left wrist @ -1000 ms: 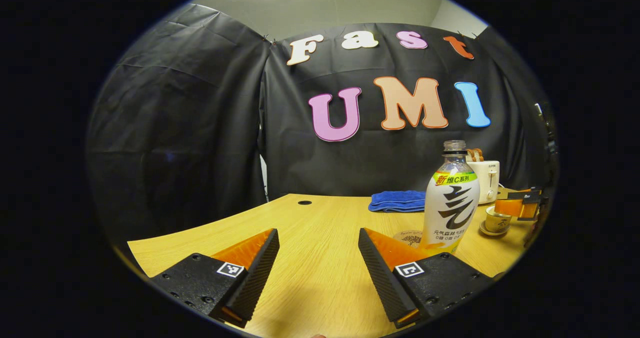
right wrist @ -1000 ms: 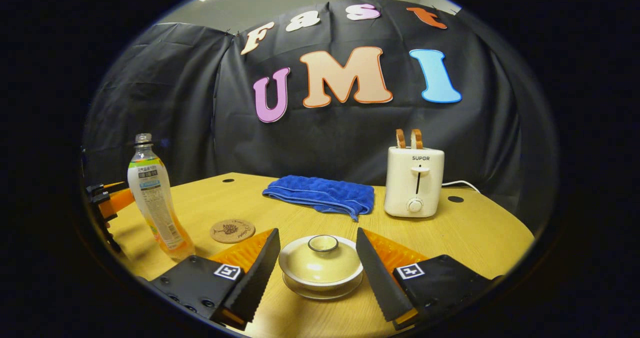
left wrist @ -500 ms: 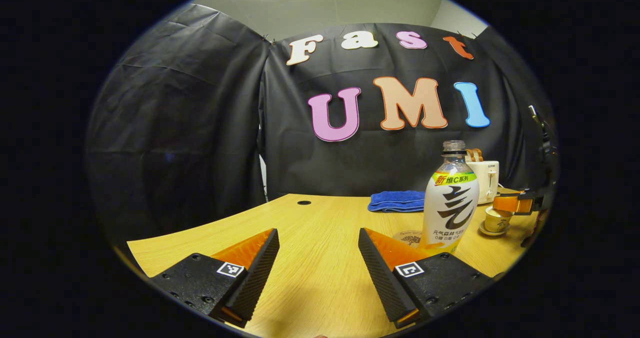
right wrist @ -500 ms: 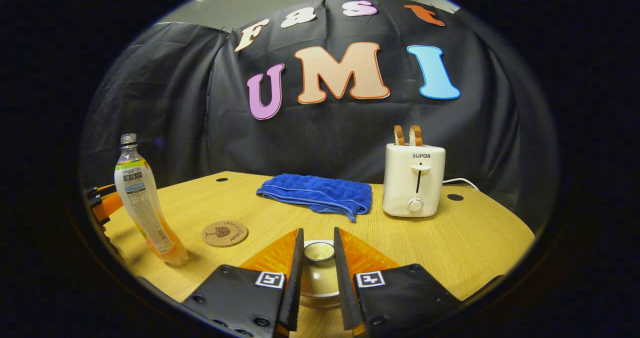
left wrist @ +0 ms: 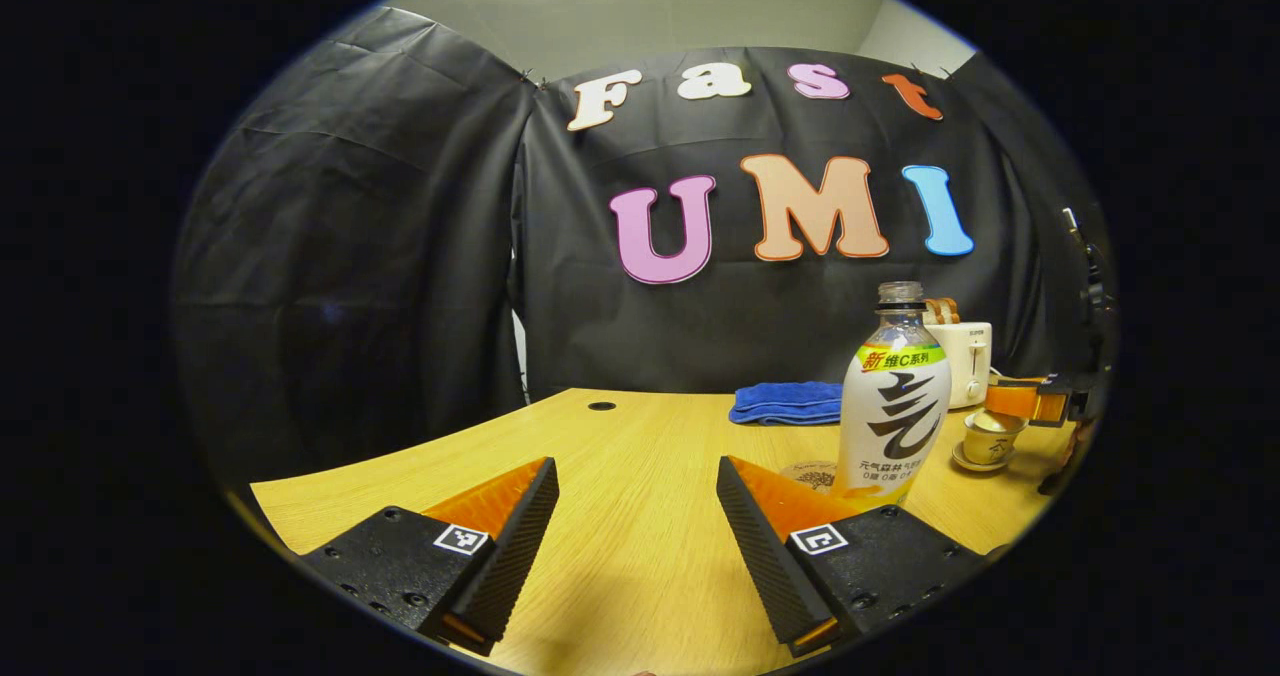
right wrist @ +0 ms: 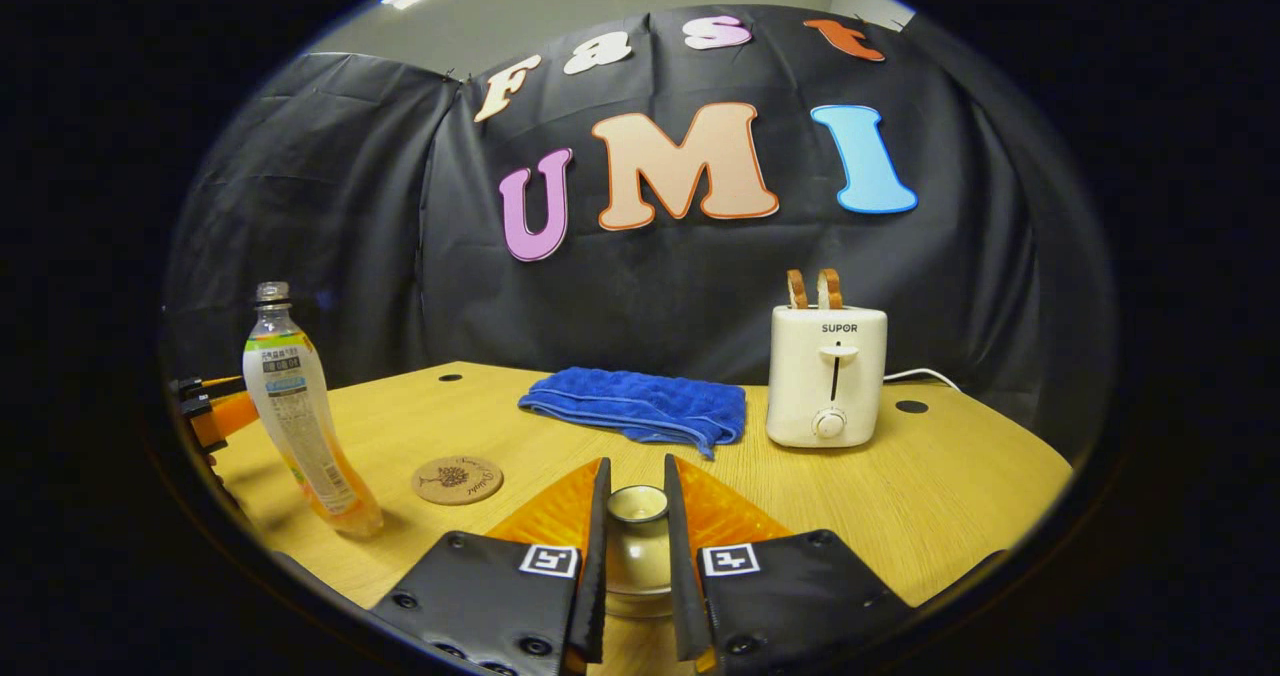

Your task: Open the teacup lid with one hand, grasp the water bottle and pour water into the teacup with the other hand; after pouring, place the water bottle on the coaster and then close the teacup lid.

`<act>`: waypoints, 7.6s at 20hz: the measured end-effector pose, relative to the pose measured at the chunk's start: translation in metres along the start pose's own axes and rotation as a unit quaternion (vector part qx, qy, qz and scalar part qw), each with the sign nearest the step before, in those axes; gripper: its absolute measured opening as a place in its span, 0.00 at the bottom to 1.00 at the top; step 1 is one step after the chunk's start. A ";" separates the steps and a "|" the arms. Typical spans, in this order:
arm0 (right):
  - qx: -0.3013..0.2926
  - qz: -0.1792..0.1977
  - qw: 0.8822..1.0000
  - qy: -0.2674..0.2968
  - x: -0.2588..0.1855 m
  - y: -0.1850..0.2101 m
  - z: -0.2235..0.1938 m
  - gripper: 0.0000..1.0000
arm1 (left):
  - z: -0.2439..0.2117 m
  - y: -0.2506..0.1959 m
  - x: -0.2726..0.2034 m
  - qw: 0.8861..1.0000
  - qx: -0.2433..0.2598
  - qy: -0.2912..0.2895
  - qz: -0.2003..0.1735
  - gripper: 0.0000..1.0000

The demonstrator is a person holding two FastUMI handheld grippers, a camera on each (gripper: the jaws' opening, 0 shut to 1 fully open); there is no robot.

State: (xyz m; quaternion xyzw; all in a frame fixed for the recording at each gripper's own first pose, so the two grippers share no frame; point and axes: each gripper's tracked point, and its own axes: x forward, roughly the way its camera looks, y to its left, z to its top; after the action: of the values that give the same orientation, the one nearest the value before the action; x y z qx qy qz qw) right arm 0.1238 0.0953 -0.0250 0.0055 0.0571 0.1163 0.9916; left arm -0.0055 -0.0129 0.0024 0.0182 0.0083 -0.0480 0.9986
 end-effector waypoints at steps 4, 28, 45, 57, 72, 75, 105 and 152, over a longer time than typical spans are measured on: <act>-0.005 -0.010 0.999 -0.036 -0.009 -0.004 0.009 0.31 | 0.001 -0.004 -0.003 1.000 0.000 0.000 -0.020 0.93; -0.004 -0.083 0.996 -0.041 -0.088 -0.049 0.009 0.30 | -0.015 -0.132 -0.005 0.957 -0.012 0.060 -0.284 0.93; -0.004 -0.065 0.997 -0.039 -0.087 -0.063 0.010 0.30 | -0.030 -0.167 0.036 0.962 0.001 0.101 -0.255 0.72; -0.004 -0.089 0.995 -0.040 -0.092 -0.093 0.012 0.30 | 0.000 -0.213 0.045 0.950 0.167 0.079 -0.250 0.63; -0.004 -0.138 0.989 -0.044 -0.098 -0.139 0.013 0.30 | -0.023 -0.215 0.093 0.797 0.566 0.090 -0.191 0.61; -0.004 -0.138 0.989 -0.044 -0.100 -0.140 0.014 0.31 | -0.030 -0.216 0.096 0.763 0.611 0.093 -0.191 0.61; -0.004 -0.139 0.989 -0.044 -0.098 -0.141 0.013 0.30 | -0.022 -0.228 0.118 0.524 0.824 0.131 -0.173 0.56; -0.004 -0.136 0.990 -0.043 -0.098 -0.142 0.014 0.30 | 0.027 -0.227 0.120 0.385 0.899 0.168 -0.124 0.57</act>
State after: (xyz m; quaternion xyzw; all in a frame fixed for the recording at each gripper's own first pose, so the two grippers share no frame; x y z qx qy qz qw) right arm 0.0637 -0.0651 -0.0035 -0.0012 0.0139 -0.0201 0.9997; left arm 0.0921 -0.2514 0.0195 0.9116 0.1304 -0.1465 0.3612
